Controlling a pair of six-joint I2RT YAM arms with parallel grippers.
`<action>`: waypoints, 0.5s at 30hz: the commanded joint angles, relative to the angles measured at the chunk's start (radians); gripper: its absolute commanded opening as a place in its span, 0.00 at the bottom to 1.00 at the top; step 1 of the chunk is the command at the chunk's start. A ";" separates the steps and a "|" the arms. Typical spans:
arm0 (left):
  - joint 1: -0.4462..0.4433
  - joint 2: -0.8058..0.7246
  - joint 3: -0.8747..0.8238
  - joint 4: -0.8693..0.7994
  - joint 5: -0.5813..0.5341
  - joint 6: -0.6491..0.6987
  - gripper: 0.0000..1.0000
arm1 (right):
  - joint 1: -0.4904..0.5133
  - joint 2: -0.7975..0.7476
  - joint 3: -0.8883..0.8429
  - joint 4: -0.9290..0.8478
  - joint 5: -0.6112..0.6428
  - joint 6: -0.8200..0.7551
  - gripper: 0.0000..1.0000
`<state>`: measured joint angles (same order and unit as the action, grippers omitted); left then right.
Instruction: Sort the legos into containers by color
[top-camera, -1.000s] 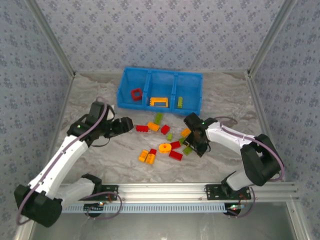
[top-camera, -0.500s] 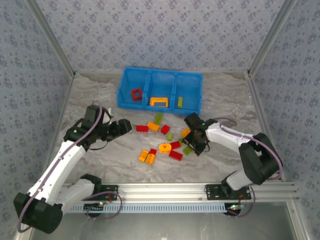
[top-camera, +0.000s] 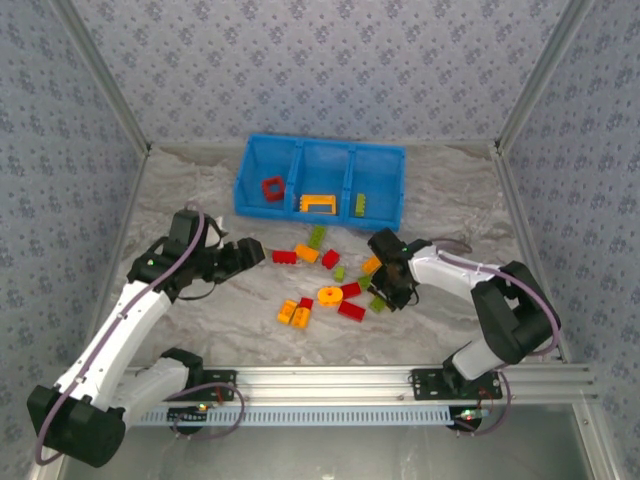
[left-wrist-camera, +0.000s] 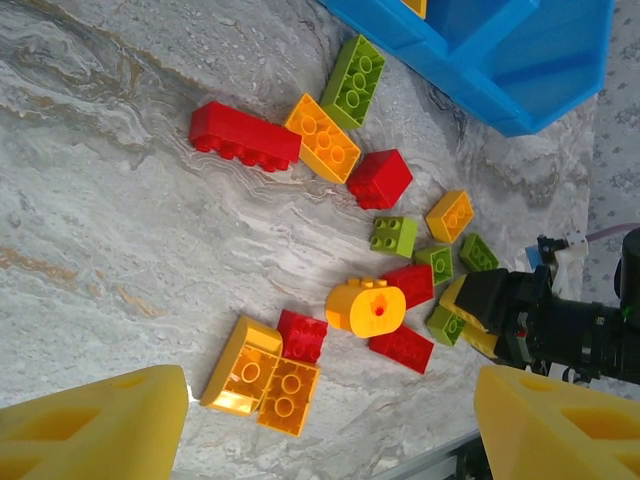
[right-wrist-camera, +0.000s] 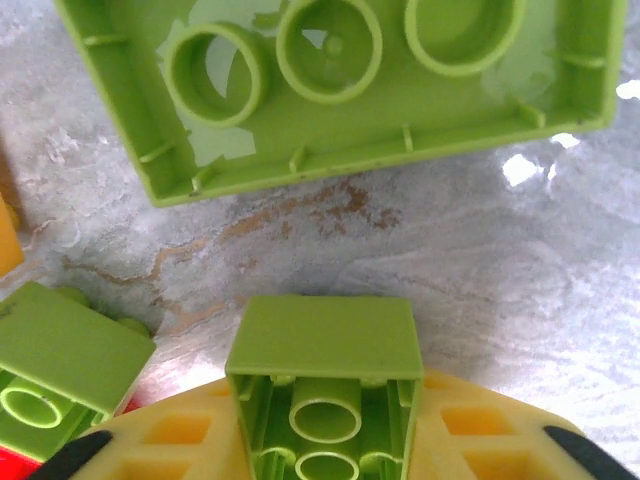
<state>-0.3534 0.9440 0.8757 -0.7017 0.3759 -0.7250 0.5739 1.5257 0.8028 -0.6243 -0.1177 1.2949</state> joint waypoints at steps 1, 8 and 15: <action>0.005 -0.005 0.020 0.032 0.027 -0.024 0.76 | 0.005 0.023 0.027 -0.023 0.046 -0.029 0.29; 0.005 0.024 0.066 0.094 0.038 -0.069 0.78 | 0.059 -0.008 0.413 -0.340 0.299 -0.259 0.29; 0.004 0.117 0.142 0.189 0.045 -0.097 0.80 | -0.075 0.240 0.742 -0.321 0.380 -0.498 0.30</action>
<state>-0.3534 1.0325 0.9611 -0.5816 0.3981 -0.8047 0.5476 1.6413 1.4773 -0.8810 0.1680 0.9379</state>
